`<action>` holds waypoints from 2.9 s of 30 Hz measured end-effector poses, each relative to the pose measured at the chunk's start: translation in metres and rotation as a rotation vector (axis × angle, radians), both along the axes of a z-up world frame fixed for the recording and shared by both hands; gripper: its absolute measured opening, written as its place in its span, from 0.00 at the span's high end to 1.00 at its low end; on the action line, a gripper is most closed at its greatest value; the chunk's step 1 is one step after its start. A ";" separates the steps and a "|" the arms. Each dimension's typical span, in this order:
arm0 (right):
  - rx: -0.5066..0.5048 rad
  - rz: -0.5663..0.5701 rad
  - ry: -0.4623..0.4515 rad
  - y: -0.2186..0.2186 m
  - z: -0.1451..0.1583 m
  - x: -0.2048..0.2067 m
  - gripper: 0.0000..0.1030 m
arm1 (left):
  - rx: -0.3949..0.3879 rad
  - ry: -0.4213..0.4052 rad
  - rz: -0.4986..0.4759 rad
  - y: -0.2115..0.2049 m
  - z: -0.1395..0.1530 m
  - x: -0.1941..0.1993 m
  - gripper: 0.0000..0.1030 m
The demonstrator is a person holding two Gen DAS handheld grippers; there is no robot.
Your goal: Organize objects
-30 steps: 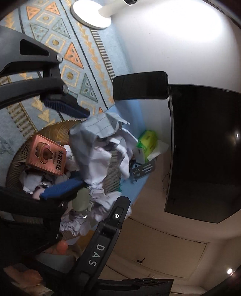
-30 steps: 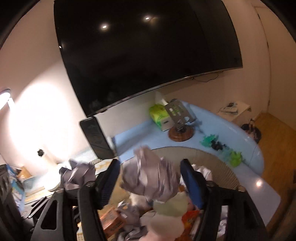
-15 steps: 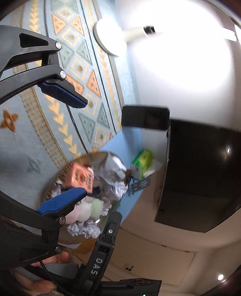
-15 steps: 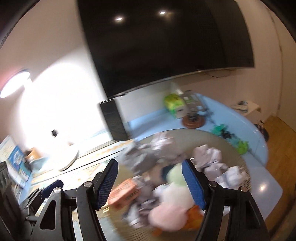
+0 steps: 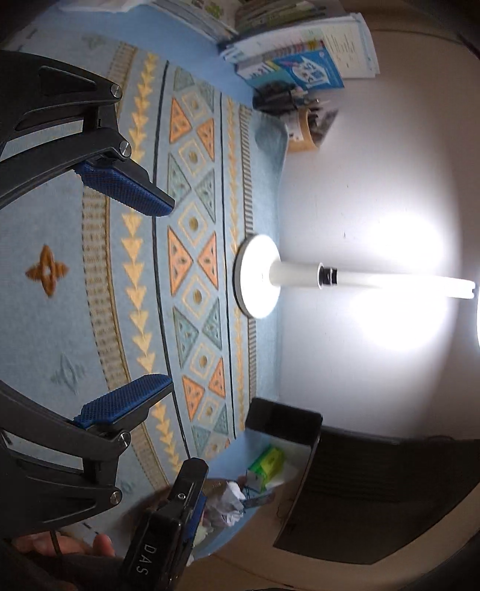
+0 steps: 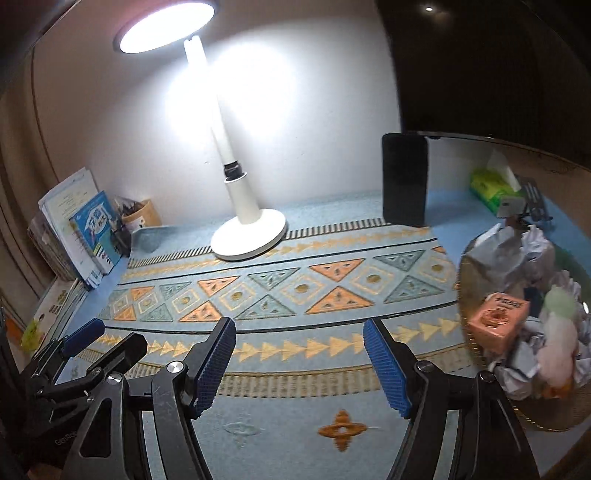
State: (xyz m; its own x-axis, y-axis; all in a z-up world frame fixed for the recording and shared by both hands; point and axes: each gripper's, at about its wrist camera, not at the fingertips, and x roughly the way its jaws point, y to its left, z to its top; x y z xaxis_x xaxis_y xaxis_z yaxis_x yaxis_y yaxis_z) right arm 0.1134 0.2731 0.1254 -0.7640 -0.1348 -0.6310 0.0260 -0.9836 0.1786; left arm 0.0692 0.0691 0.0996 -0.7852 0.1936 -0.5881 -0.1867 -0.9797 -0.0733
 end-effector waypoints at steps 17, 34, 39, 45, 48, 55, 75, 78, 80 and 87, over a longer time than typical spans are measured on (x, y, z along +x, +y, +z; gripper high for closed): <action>0.169 0.050 -0.150 -0.070 -0.074 -0.077 0.32 | -0.036 -0.181 0.143 -0.061 -0.084 -0.058 0.16; 0.185 0.030 -0.200 -0.055 -0.104 -0.093 0.32 | 0.054 -0.203 0.136 -0.044 -0.087 -0.072 0.16; 0.175 0.029 -0.191 -0.054 -0.104 -0.092 0.32 | -0.005 -0.185 0.102 -0.028 -0.086 -0.069 0.15; 0.168 0.030 -0.220 -0.053 -0.108 -0.097 0.32 | -0.014 -0.252 0.112 -0.029 -0.095 -0.077 0.15; 0.166 0.031 -0.222 -0.053 -0.109 -0.097 0.32 | -0.045 -0.267 0.118 -0.026 -0.097 -0.079 0.15; 0.169 0.032 -0.223 -0.052 -0.109 -0.097 0.31 | -0.066 -0.270 0.115 -0.023 -0.099 -0.079 0.15; 0.165 0.027 -0.234 -0.050 -0.109 -0.096 0.22 | -0.107 -0.300 0.129 -0.019 -0.104 -0.085 0.00; 0.176 0.020 -0.235 -0.049 -0.110 -0.096 0.19 | -0.105 -0.303 0.121 -0.020 -0.104 -0.088 0.00; 0.183 -0.004 -0.254 -0.047 -0.112 -0.099 0.10 | -0.104 -0.305 0.110 -0.021 -0.104 -0.092 0.00; 0.176 -0.023 -0.278 -0.043 -0.115 -0.101 0.03 | -0.104 -0.300 0.123 -0.022 -0.104 -0.096 0.00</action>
State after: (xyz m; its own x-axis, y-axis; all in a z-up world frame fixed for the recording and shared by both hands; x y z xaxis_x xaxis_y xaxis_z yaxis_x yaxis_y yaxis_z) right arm 0.0126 0.2305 0.0101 -0.5611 0.0101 -0.8277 -0.0222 -0.9997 0.0028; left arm -0.0270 0.0470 -0.0046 -0.5876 0.0346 -0.8084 -0.0516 -0.9987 -0.0052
